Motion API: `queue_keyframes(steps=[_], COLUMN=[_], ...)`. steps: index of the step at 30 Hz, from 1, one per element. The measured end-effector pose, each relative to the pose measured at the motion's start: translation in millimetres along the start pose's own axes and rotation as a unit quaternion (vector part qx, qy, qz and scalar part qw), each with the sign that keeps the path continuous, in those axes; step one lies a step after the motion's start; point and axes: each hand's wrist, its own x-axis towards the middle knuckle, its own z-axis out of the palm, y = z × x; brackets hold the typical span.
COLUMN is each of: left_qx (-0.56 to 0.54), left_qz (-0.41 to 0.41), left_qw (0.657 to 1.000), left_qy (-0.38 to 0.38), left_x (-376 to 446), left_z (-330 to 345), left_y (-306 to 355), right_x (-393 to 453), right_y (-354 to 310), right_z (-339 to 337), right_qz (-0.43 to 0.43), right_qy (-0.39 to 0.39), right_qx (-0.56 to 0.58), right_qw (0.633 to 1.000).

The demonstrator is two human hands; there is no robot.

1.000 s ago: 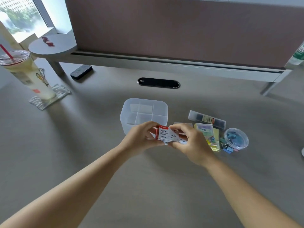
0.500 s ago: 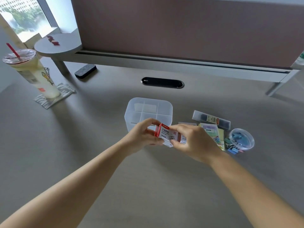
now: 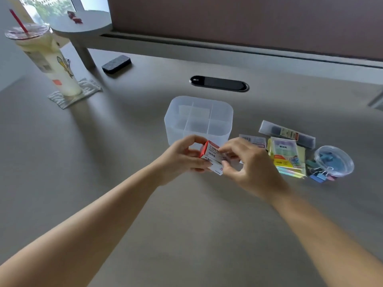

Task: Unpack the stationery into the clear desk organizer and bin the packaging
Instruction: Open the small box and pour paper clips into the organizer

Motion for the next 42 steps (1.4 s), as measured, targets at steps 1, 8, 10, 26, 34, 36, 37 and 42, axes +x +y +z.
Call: queue_keyframes(steps=[1,8,10,26,34,36,37,42], left_qx=[-0.010,0.003,-0.002,0.005,-0.028,-0.027,-0.030,-0.031], left_qz=[0.002,0.067,0.090,0.164,0.180,0.189,0.193,0.207], left_qw=[1.000,0.998,0.996,0.986,0.983,0.981,0.980,0.977], left_qy=[-0.003,-0.005,-0.009,-0.029,-0.036,-0.039,-0.039,-0.026], left_x=[-0.8,-10.9,-15.6,-83.3,-56.4,-50.7,-48.8,-41.2], left_z=[-2.8,-18.1,-23.2,-14.8,-27.1,-31.4,-33.4,-37.5], left_y=[-5.4,-43.7,-53.0,-99.2,-80.6,-73.4,-70.4,-60.3], right_x=[-1.8,-17.7,-21.7,-88.8,-47.9,-35.9,-30.7,-12.0], right_y=[0.4,-9.5,-13.4,-53.0,-35.6,-31.6,-30.2,-26.3], right_z=[4.9,38.0,47.9,76.0,67.5,63.9,62.7,58.0], right_qz=[0.002,-0.041,-0.046,0.009,0.019,0.015,0.010,0.005], right_qy=[0.010,0.044,0.060,0.082,0.053,0.044,0.043,0.044], right_qx=[0.012,-0.024,-0.026,0.044,0.233,0.264,0.269,0.269], right_qw=[1.000,0.998,0.997,0.996,0.971,0.963,0.962,0.962])
